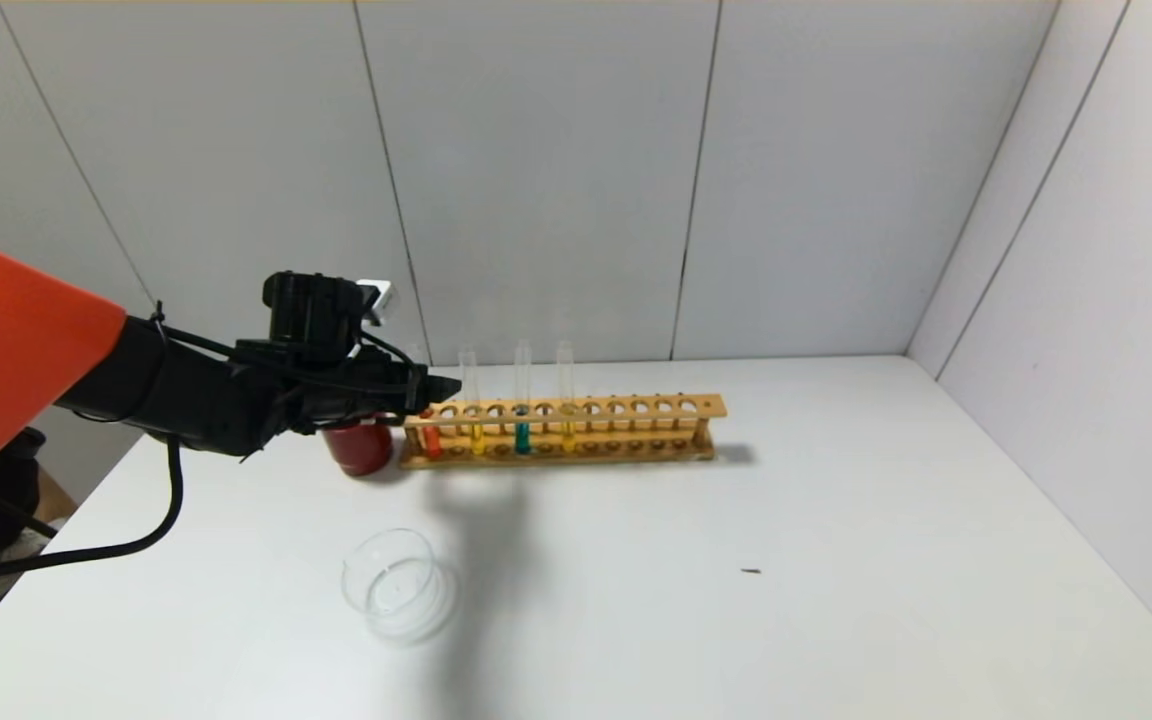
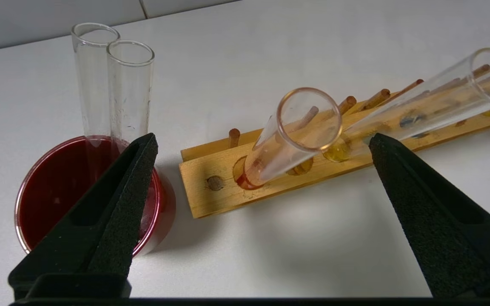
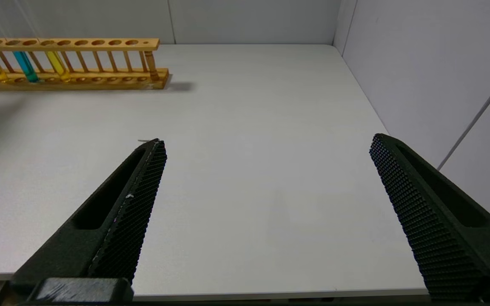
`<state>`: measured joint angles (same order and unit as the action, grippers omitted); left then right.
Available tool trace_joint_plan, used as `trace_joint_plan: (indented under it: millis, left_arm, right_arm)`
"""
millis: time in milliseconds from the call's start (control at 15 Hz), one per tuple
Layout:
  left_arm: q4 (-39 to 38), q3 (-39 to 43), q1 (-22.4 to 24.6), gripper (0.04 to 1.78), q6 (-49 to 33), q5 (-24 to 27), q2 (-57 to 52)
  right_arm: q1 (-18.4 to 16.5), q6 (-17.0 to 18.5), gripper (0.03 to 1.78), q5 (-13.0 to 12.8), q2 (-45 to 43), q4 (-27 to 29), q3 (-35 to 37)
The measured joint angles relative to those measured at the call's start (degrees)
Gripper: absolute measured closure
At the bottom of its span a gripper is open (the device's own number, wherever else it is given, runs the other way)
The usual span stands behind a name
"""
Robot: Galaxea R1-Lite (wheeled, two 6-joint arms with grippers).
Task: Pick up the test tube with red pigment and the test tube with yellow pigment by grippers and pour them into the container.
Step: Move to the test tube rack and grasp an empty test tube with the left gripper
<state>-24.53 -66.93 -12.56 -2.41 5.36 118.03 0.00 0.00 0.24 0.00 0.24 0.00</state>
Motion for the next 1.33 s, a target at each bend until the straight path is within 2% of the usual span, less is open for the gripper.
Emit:
trace_joint_plan:
  millis: [600,1133,1333]
  left_arm:
    - [-0.02,-3.36,-0.20,0.07,-4.52,-1.07,1.84]
    - [-0.11,-4.24,-0.20,0.08,-4.72,-2.65,2.51]
    - [-0.11,-4.33,-0.23,0.27,-4.66,-2.69,2.61]
  right_arm:
    - [0.00,0.00,0.06,0.00,0.00,0.02,0.00]
    - [0.00,0.00,0.06,-0.02,0.00,0.02,0.00]
    - [0.00,0.00,0.06,0.00,0.00,0.00,0.00]
